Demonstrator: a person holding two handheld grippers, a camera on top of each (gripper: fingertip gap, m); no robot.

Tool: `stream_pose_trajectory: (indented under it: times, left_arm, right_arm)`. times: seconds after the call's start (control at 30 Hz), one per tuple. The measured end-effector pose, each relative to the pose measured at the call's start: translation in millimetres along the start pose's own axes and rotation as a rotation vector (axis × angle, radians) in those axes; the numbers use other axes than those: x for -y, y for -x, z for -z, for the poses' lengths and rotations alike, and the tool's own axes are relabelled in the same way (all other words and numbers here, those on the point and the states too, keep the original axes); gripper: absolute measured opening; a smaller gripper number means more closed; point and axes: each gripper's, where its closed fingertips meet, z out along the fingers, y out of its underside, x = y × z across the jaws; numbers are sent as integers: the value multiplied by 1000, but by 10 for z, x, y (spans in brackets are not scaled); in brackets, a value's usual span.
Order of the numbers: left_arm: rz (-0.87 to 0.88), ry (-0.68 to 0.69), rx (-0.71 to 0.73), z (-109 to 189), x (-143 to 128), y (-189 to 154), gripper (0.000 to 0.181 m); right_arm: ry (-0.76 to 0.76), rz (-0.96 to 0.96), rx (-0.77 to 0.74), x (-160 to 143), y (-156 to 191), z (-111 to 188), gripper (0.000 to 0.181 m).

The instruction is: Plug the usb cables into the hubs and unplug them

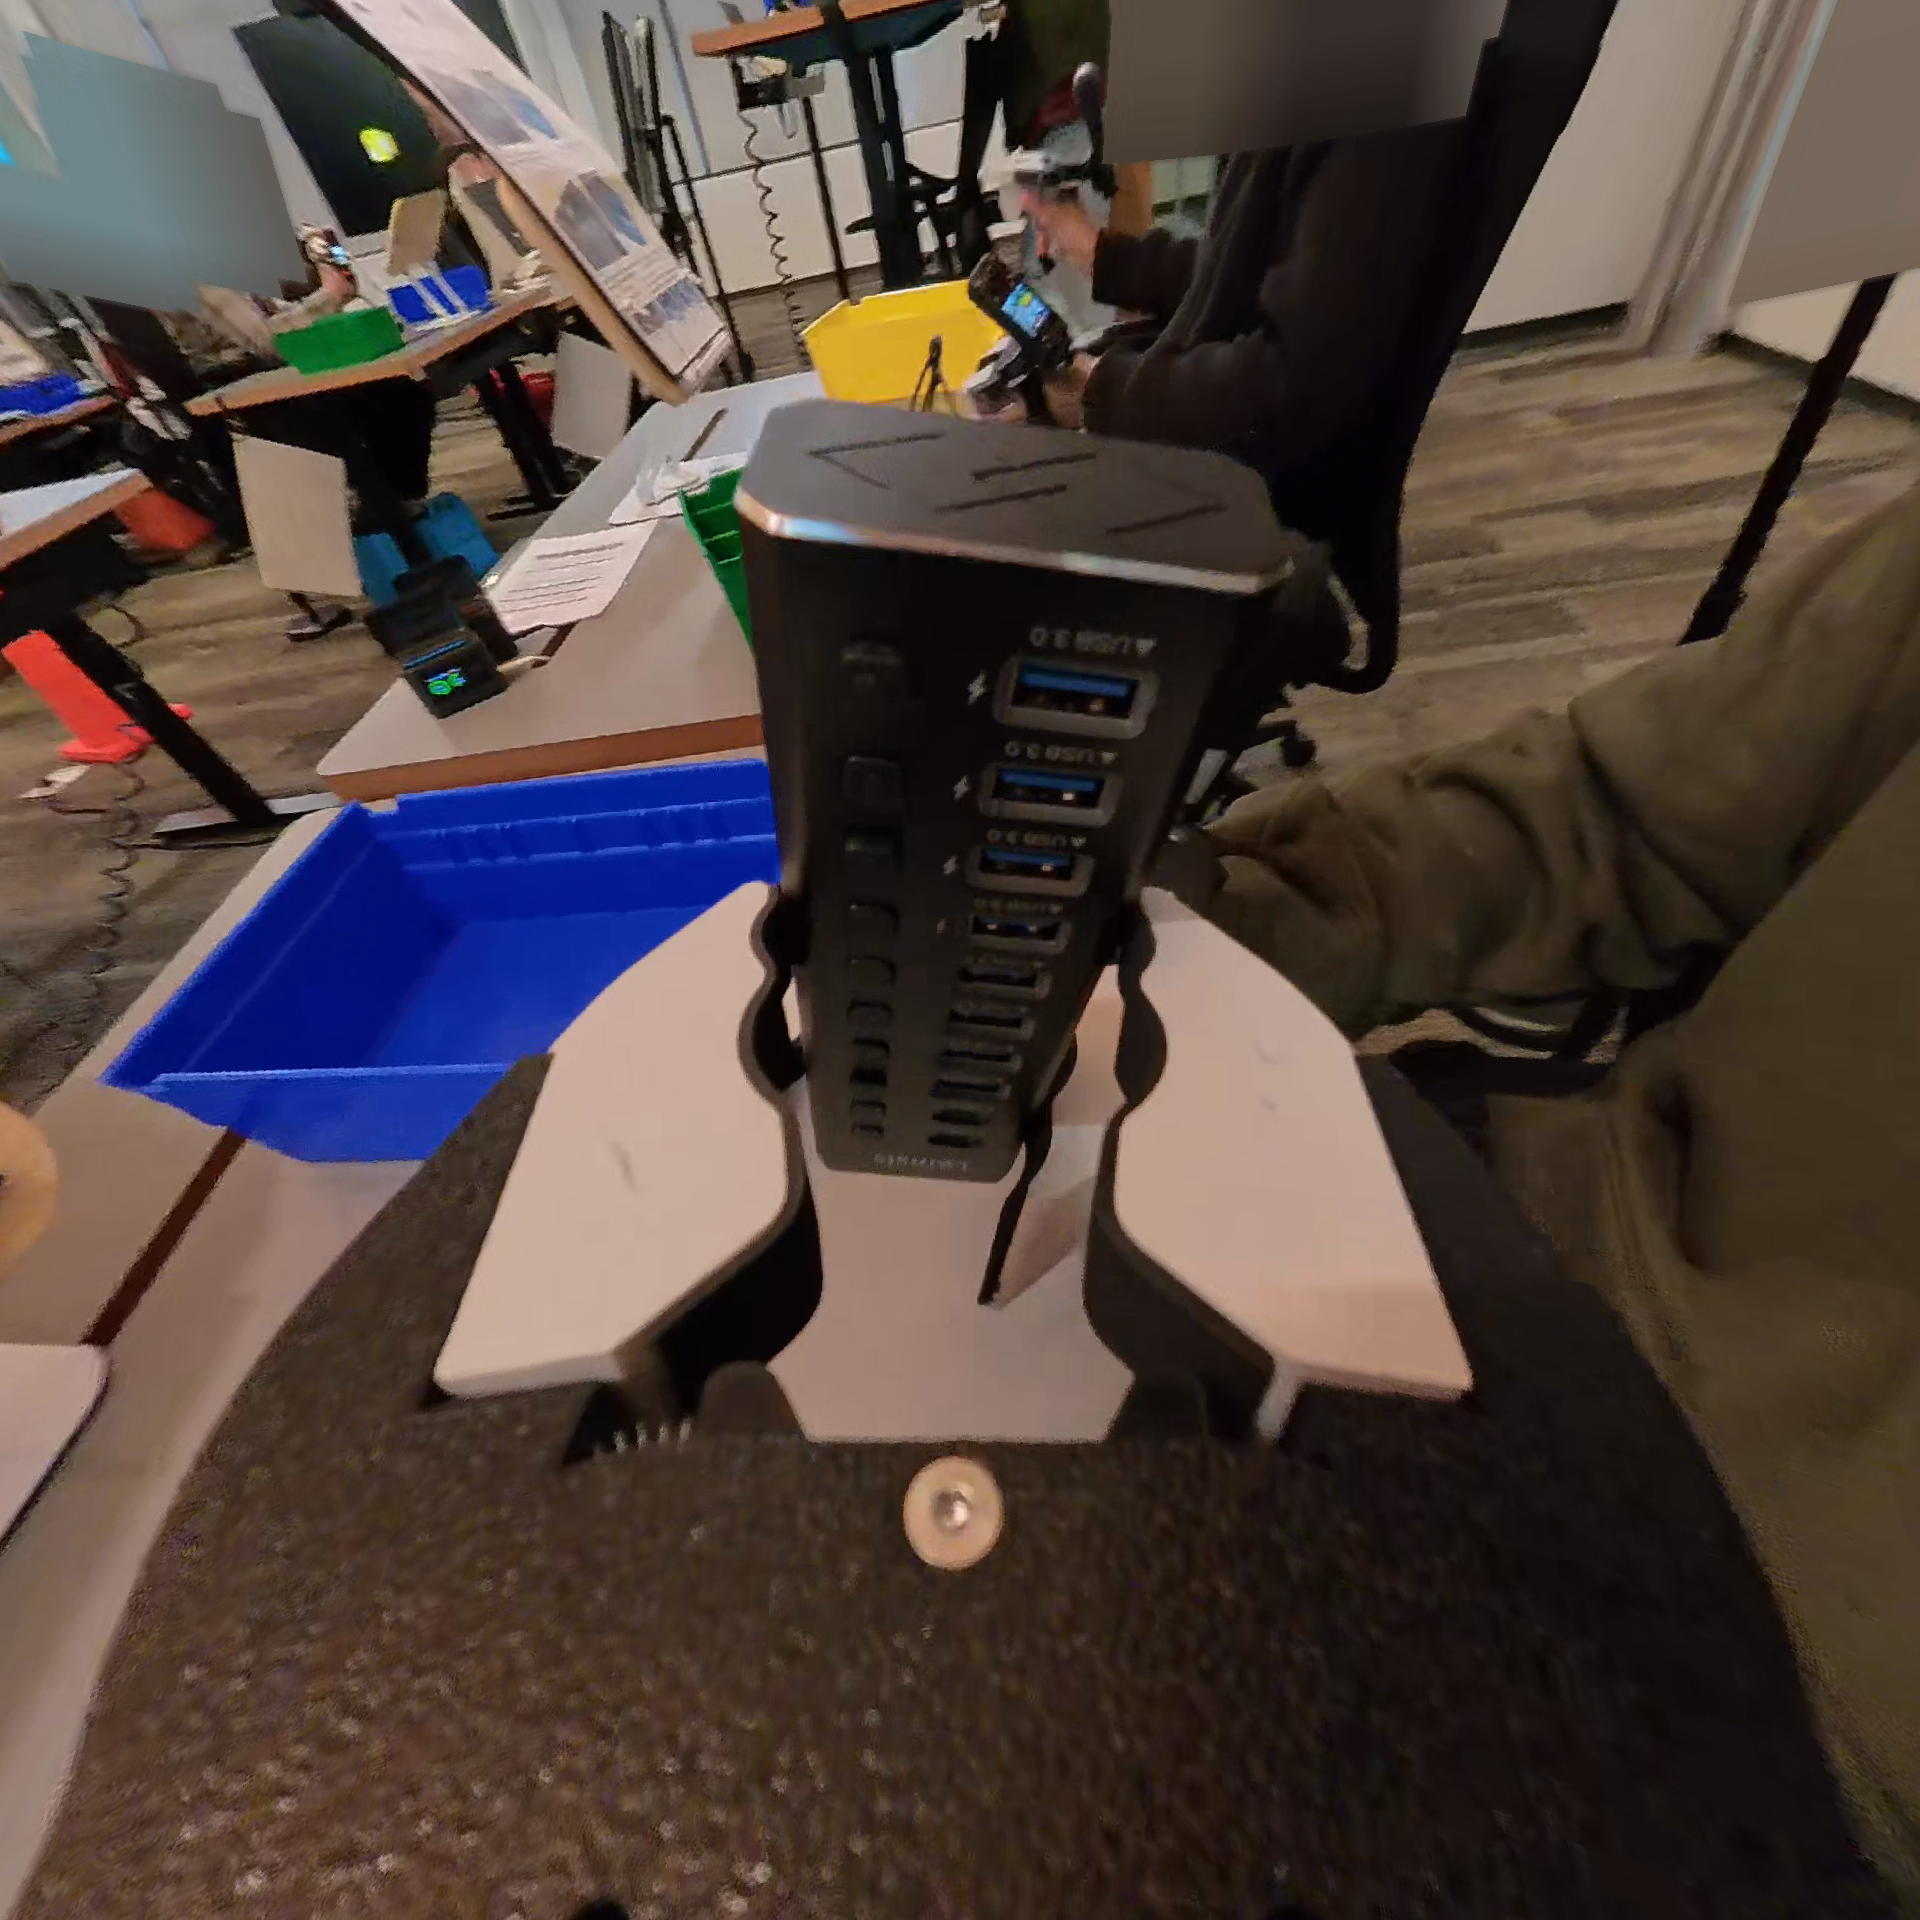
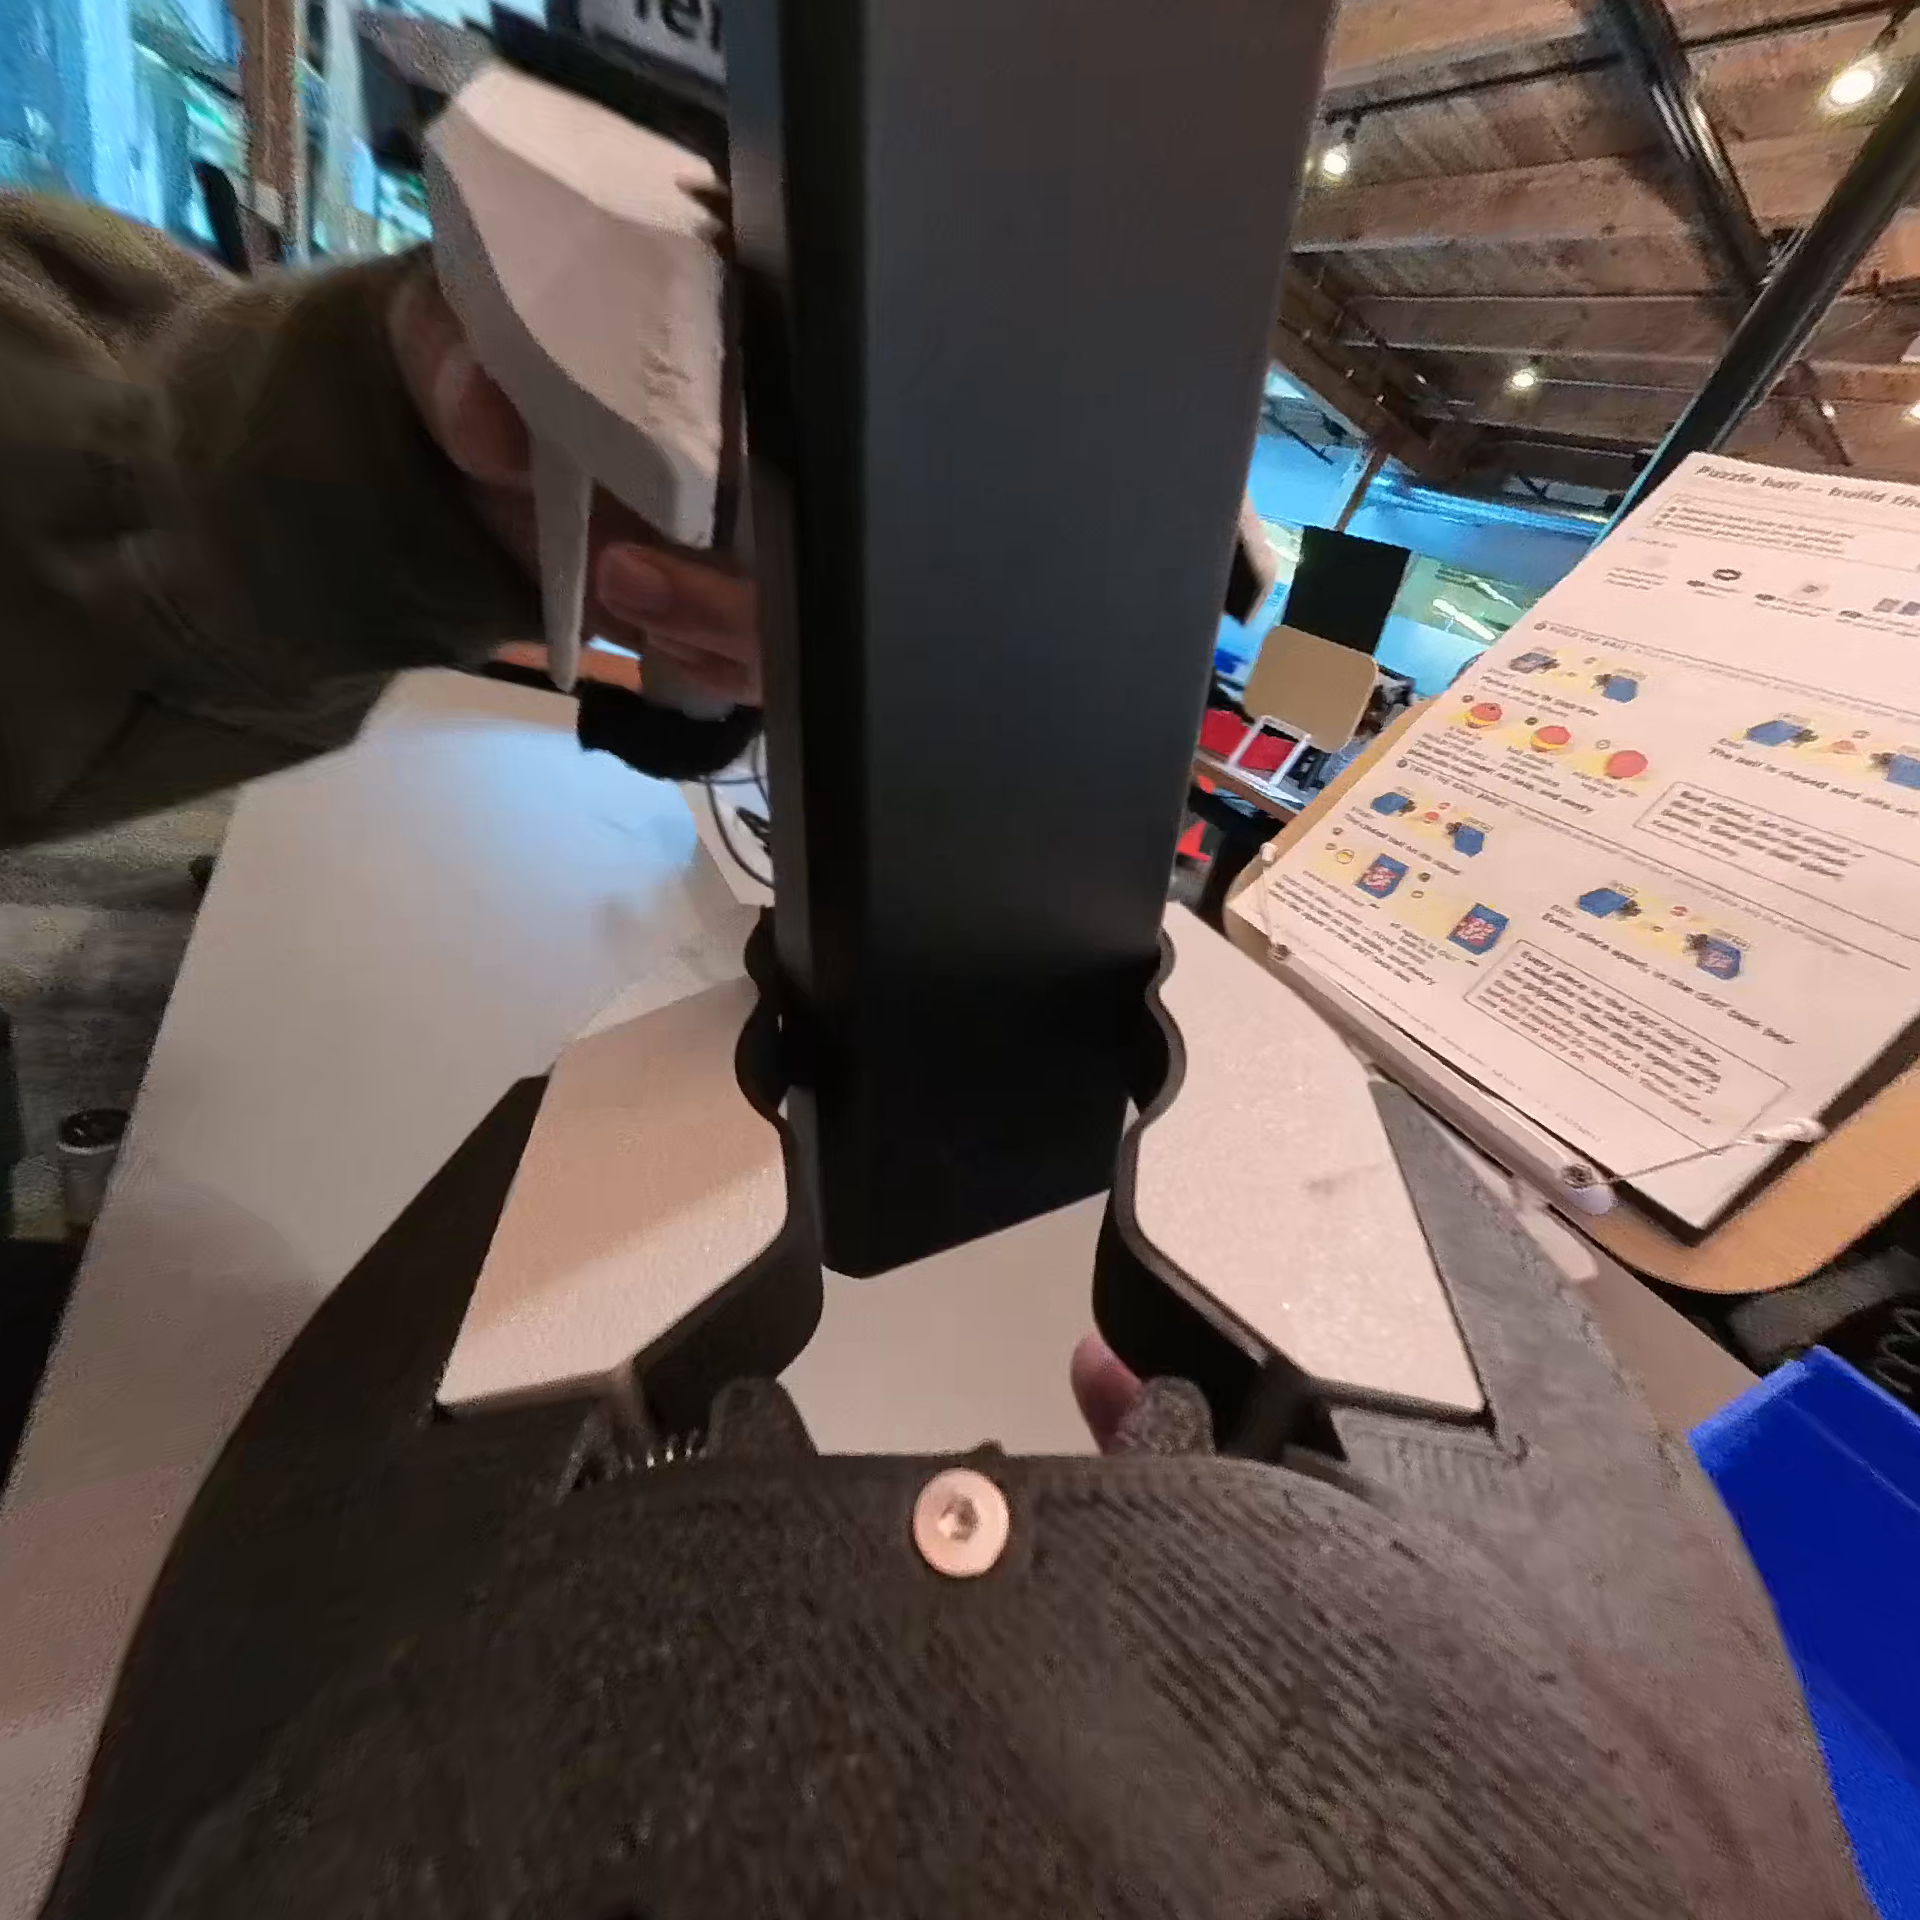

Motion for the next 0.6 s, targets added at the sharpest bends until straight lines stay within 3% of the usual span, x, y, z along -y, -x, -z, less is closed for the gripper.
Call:
stream_pose_trajectory:
  times: [0.17,0.27,0.4,0.5,0.6]
  left_arm:
    - [-119,51,92,79,64,27,72]
    - [-215,133,195,227,155,60,80]
    - [187,184,410,301,268,147,73]
    - [275,265,447,237,122,183,70]
    - [458,187,417,187,81,267,47]
  right_arm:
    - [58,56,-75,-78,-150,45,65]
    - [117,118,-240,-122,-432,143,65]
    - [226,273,-437,-182,-727,282,65]
    - [297,452,-522,-201,-796,332,64]
    - [333,602,-560,-180,-775,337,64]
